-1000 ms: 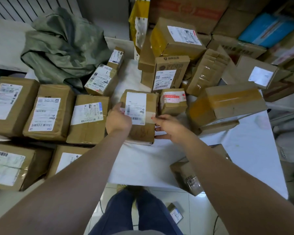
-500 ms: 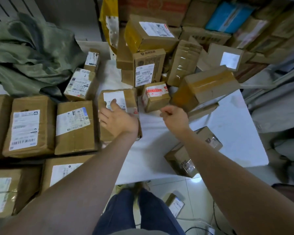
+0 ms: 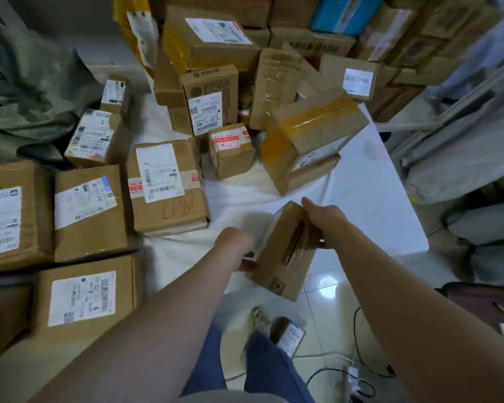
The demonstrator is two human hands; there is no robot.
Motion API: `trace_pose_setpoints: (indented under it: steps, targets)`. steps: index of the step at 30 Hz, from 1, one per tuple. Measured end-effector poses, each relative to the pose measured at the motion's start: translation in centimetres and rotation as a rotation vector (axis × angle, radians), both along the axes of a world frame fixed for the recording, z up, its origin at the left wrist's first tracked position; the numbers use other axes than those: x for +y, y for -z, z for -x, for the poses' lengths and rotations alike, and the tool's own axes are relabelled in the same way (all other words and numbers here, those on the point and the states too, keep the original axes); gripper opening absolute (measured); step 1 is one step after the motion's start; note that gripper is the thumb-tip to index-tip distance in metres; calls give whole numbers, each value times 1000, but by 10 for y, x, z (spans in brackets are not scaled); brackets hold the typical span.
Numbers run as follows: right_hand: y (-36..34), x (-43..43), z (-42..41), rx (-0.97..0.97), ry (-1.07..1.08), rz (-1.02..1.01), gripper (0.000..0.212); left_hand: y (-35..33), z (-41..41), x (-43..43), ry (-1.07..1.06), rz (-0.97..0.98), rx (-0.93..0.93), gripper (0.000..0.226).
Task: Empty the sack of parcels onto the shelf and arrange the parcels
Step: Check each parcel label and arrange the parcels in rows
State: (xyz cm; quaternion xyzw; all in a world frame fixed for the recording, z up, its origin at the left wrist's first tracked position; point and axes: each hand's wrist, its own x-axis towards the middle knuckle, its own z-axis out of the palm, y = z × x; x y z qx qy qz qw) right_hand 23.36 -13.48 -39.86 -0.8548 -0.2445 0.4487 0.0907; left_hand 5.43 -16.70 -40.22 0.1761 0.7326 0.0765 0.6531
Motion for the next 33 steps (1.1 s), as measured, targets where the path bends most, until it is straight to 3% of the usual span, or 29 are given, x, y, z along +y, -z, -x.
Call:
trace_pose_setpoints:
  steps: [2,5,8,10,13,17,18,20,23,26,29,33]
  targets:
    - [-2,2,0,106,-29,21,67,0,-11,-8,-116,-12,4,9]
    - [-7,3,4,176,-147,98,80,0,-25,-13,-63,-25,121,15]
    - [-5,1,14,170,-272,146,84,-7,-28,-24,-3,12,115,41]
    - [0,-3,21,185,-353,171,76,-17,-28,-32,-19,60,-70,29]
    - [4,-6,23,198,-356,140,52,-13,-34,-38,-31,105,-212,44]
    - [2,-4,0,359,-184,93,26,0,-42,-40,-310,147,-331,68]
    - [1,-5,-7,405,-128,73,23,4,-45,-40,-353,166,-295,80]
    - [2,-5,-15,495,-21,35,19,9,-44,-36,-380,144,26,102]
    - [10,-5,-14,558,-28,22,19,-11,-31,-36,-224,-69,483,94]
    - [16,-5,-2,518,-187,58,30,-16,-14,-39,-244,-192,656,96]
    - [16,-12,19,497,-401,88,23,-10,12,-47,-242,-200,745,93]
    - [23,-18,51,636,-548,161,33,-3,46,-54,-200,-270,861,85]
